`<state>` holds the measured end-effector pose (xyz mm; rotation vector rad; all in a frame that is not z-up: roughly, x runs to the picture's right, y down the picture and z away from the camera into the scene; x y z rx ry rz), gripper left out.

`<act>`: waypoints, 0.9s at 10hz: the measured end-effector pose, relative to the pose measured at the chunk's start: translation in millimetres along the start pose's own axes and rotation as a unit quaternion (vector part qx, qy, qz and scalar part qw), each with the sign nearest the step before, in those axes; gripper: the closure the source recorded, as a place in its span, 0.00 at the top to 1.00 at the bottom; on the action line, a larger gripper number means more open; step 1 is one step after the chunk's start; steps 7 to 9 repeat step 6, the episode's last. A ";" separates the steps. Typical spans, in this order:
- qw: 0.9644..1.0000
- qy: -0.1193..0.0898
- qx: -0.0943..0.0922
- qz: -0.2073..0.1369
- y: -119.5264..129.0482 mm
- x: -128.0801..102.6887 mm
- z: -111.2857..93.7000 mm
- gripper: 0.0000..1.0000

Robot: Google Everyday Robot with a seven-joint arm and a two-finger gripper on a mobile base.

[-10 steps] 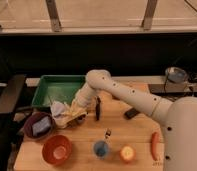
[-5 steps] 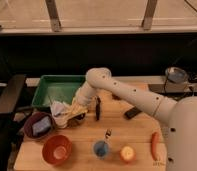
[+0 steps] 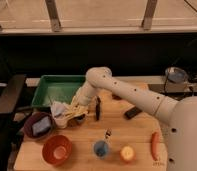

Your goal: Place banana in metal cup

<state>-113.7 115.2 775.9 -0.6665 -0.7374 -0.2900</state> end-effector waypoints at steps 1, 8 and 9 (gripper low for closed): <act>1.000 0.007 0.003 0.000 -0.8 1.3 -4.7 0.80; 0.995 0.099 0.025 0.013 -36.3 36.5 -67.0 0.80; 0.995 0.099 0.025 0.013 -36.3 36.5 -67.0 0.80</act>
